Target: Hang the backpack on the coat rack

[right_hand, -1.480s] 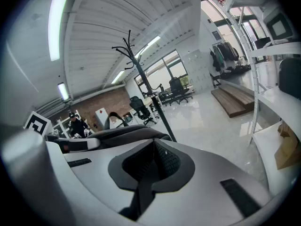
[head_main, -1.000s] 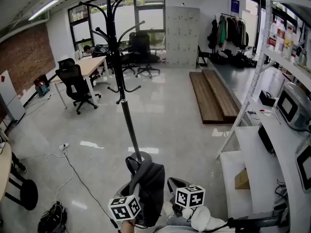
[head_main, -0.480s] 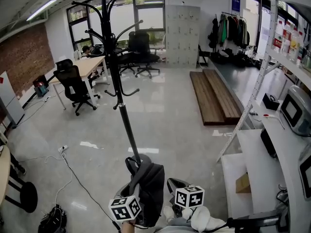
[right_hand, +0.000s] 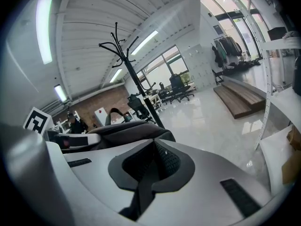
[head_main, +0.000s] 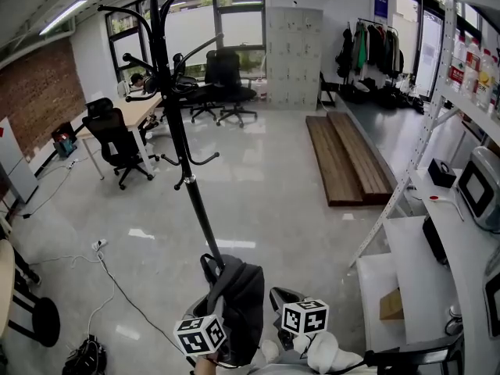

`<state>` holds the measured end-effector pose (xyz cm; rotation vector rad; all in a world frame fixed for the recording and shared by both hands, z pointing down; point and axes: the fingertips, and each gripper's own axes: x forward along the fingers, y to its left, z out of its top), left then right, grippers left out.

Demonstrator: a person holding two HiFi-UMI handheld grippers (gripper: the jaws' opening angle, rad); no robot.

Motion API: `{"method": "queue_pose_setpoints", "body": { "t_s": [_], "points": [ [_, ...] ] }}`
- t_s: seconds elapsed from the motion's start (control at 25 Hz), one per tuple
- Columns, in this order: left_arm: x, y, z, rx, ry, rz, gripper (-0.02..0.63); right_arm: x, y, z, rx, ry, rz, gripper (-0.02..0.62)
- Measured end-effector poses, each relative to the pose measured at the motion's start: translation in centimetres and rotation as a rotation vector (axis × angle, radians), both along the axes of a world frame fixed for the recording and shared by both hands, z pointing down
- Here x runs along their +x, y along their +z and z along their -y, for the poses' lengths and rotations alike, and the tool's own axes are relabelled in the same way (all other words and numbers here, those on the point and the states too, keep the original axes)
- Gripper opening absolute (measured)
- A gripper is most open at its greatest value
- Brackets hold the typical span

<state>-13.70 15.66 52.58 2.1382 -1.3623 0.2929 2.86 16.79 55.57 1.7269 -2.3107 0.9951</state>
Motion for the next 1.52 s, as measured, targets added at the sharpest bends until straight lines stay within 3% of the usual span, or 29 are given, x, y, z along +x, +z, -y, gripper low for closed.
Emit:
{"method": "queue_pose_setpoints", "body": {
  "t_s": [0.92, 1.52],
  "points": [
    [2.8, -1.0, 11.6, 0.030, -0.023, 0.029, 0.104, 3.0, 0.3, 12.0, 0.008, -0.034, 0.006, 0.012],
    [2.6, -1.6, 16.3, 0.063, -0.051, 0.020, 0.104, 4.2, 1.0, 15.7, -0.006, -0.022, 0.001, 0.012]
  ]
}}
